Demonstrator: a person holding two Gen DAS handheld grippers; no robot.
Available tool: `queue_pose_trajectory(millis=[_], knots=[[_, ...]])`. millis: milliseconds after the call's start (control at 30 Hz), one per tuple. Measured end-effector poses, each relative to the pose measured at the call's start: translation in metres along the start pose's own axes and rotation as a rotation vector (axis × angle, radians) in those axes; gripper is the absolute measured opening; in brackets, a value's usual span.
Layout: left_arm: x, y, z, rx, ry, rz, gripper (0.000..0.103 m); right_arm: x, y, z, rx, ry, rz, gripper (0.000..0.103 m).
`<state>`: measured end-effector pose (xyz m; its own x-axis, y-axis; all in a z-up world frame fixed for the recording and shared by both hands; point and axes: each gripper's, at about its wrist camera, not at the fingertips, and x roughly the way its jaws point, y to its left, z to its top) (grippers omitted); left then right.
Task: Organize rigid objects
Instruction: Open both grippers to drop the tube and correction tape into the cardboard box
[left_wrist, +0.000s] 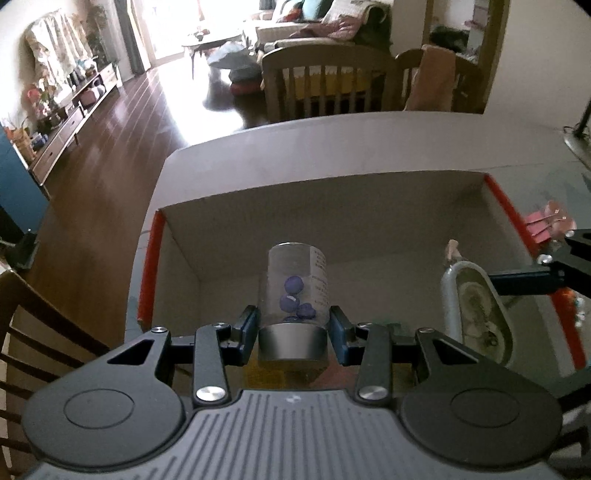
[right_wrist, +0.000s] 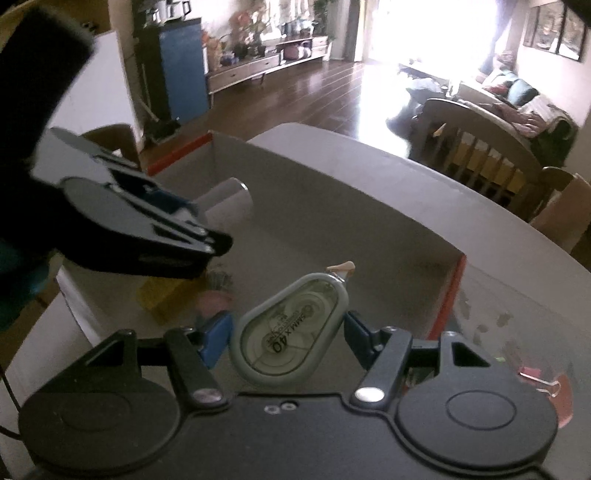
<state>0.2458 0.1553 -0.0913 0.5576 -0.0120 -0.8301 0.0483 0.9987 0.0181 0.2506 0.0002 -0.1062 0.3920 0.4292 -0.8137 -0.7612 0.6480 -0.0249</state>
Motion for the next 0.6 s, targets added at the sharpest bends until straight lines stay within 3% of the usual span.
queue_pose_trajectory(millis=[367,600], knots=[[0.038,-0.012,-0.004,0.069,0.132,0.007,0.04,0.017,0.003,0.0,-0.002,0.071,0.012,0.066],[0.044,-0.02,-0.001,0.116,0.166,-0.001,0.04,0.022,0.004,-0.002,0.002,0.096,0.016,0.066]])
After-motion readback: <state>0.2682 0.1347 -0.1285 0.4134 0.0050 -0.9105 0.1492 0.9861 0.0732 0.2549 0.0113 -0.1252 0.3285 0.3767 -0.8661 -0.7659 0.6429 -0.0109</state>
